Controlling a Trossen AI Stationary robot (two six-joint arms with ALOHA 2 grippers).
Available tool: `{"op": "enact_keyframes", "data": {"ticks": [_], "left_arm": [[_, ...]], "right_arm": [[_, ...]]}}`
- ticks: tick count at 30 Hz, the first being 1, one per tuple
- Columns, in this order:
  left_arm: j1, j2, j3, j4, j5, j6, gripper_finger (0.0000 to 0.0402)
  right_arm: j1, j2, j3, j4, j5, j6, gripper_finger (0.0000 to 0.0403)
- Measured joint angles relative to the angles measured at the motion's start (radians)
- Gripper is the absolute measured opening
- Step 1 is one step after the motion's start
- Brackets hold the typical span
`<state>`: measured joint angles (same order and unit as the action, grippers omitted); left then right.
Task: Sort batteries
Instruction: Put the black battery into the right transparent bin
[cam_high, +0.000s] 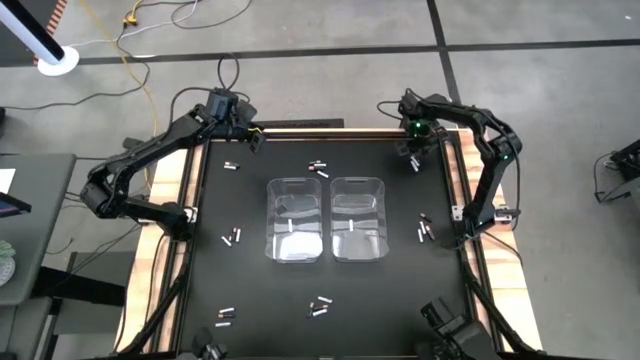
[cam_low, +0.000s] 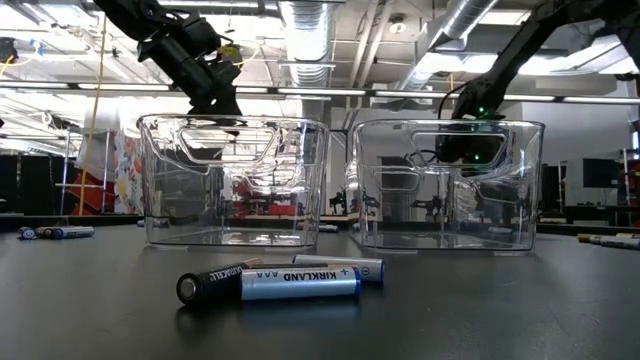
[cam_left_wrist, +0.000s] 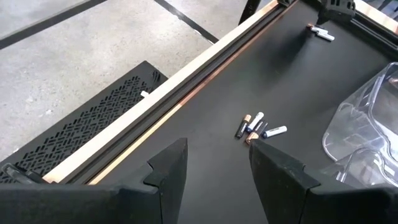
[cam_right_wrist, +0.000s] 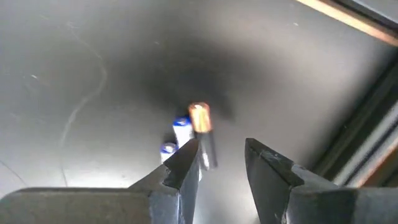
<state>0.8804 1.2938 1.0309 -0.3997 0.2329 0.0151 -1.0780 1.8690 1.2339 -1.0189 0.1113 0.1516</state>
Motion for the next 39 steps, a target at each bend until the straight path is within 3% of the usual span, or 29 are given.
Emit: {"op": "enact_keyframes", "data": {"ticks": [39], "left_arm": [[0.000,0.000,0.000,-0.027,0.000,-0.002,0.0169]], "right_arm": [[0.024,0.001,-0.027,0.002,0.003,0.029,0.0145]]}}
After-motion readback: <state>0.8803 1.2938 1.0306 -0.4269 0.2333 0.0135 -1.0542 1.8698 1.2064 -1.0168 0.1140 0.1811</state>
